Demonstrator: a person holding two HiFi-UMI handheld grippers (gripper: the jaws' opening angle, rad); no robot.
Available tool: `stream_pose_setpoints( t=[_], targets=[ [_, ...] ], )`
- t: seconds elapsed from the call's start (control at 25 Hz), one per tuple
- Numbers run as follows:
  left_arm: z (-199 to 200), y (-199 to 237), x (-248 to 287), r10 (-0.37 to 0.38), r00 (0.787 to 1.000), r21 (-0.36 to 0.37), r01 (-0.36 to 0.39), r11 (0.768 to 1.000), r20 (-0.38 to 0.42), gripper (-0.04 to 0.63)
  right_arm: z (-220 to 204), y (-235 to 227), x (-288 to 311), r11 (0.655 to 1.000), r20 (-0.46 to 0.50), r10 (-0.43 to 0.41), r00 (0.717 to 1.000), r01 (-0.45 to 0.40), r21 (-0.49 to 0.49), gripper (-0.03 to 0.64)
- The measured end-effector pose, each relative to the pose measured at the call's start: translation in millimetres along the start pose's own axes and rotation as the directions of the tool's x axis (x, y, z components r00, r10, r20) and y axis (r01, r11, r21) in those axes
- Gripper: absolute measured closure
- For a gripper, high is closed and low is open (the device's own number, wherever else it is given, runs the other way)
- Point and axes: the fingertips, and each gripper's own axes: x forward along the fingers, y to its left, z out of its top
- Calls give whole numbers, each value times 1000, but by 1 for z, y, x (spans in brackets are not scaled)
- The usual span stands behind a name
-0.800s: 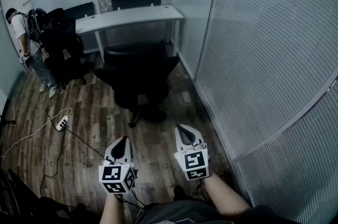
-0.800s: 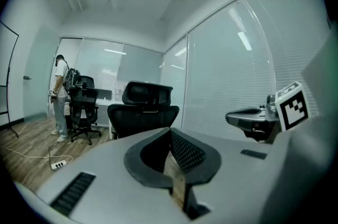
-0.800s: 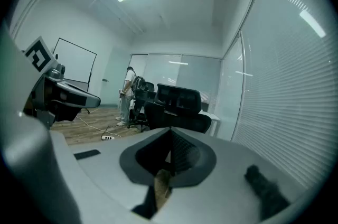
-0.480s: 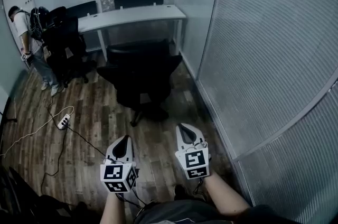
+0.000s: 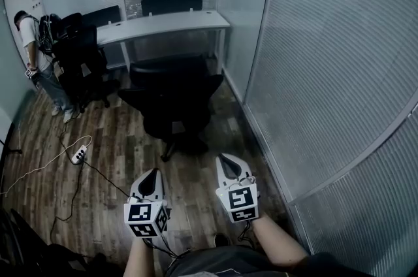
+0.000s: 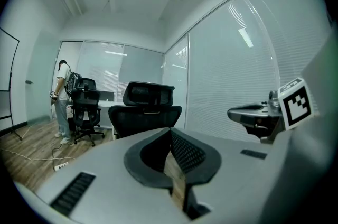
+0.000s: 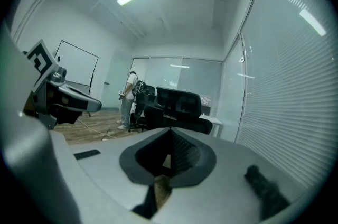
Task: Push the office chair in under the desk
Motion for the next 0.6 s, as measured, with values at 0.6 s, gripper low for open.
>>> stream_pose_setpoints(
  t=[0.6],
  targets=[
    [3, -26, 54, 66, 998, 30, -66, 997, 21, 580, -21, -87, 26, 1000, 67, -15, 998, 15, -7, 592]
  ],
)
